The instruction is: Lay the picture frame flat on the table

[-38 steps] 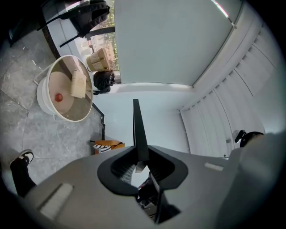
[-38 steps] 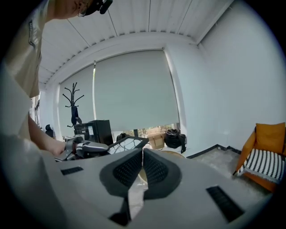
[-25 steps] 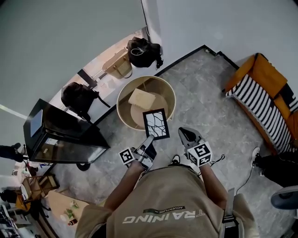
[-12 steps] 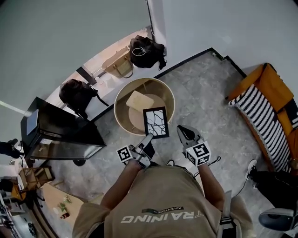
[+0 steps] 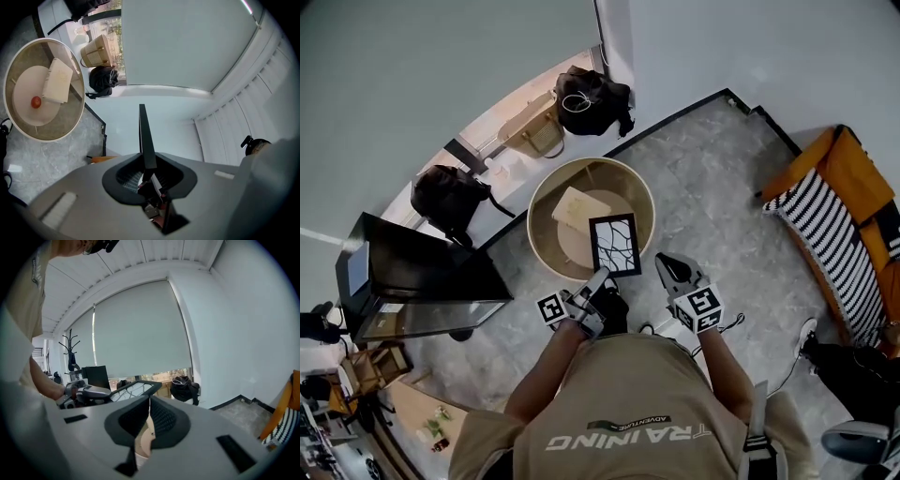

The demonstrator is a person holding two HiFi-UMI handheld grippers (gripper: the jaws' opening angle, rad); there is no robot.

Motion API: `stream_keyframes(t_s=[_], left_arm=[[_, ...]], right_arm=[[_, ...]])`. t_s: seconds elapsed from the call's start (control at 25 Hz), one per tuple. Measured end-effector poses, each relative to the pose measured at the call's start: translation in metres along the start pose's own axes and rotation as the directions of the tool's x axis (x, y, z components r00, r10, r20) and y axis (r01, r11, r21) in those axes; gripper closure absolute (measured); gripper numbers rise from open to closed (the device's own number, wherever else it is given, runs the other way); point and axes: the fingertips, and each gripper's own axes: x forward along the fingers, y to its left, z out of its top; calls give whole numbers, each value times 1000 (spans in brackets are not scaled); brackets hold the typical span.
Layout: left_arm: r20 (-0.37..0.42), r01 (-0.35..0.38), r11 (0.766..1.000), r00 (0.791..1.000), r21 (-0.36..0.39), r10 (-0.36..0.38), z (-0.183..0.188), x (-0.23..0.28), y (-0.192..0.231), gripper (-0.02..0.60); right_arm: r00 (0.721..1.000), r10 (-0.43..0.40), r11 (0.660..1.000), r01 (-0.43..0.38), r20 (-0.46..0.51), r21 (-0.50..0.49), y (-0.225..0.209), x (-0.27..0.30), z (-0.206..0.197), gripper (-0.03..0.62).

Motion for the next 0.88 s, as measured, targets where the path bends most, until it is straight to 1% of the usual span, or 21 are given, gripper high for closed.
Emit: stream_keyframes(t_s=[0.16, 0.28, 0.48, 0.6, 0.68, 0.8, 0.88], left_arm=[[-35, -12, 1000, 999, -7, 12, 32, 15, 11, 509], [-55, -1, 1000, 998, -12, 0, 59, 29, 12, 509], [-89, -9, 1000, 996, -17, 7, 99, 38, 22, 509], [-108, -26, 999, 994, -23, 24, 118, 41, 35, 509], [-112, -31, 999, 993, -42, 27, 128, 44, 40, 509], [-116, -49, 997, 992, -55, 42, 140, 46, 51, 509], [-122, -62, 997, 991, -55, 55, 147, 51, 59, 509]], right_arm=[[999, -40, 999, 40, -6, 21, -18, 28, 15, 586], [998, -61, 998, 61, -19, 12, -31, 53, 25, 586], [995, -94, 995, 95, -32, 29, -38, 93, 32, 586], [994, -109, 993, 110, -24, 32, -45, 110, 35, 586], [992, -127, 991, 128, -14, 28, -51, 119, 37, 586], [991, -136, 990, 137, -17, 44, -60, 129, 36, 586], [990, -139, 989, 140, -29, 37, -67, 136, 34, 586]])
